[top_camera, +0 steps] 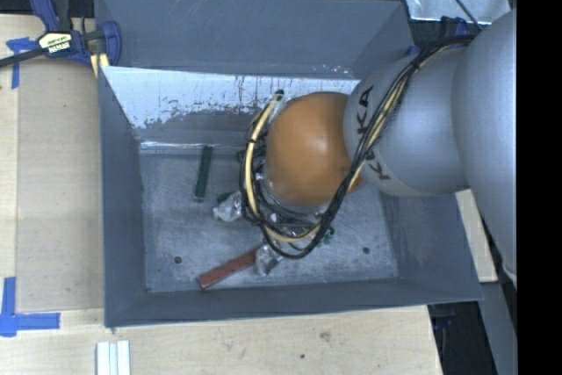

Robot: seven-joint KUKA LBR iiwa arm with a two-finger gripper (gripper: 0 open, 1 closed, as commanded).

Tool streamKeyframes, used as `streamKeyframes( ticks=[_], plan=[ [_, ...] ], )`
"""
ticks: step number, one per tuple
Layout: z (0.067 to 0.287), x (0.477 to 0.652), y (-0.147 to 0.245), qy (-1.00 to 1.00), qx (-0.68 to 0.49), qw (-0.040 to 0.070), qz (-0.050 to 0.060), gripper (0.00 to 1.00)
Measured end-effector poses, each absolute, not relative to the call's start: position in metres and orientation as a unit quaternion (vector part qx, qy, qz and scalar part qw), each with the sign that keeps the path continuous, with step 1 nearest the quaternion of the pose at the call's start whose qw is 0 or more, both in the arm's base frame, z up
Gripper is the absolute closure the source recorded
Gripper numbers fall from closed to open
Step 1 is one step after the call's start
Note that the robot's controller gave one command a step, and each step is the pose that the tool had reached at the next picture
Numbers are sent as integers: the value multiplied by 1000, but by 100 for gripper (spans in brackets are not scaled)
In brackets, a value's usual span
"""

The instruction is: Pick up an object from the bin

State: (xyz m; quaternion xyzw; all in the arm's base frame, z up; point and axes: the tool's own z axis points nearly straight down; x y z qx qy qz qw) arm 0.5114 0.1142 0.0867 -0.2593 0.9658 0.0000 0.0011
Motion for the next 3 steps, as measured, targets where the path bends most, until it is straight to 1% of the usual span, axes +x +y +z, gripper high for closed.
streamKeyframes(
  ticks=[1,2,3],
  plan=[
    [77,496,136,969,-246,11,-2,100],
    [77,496,136,969,-246,11,-2,100],
    [80,495,136,969,-246,8,-1,100]
  ],
)
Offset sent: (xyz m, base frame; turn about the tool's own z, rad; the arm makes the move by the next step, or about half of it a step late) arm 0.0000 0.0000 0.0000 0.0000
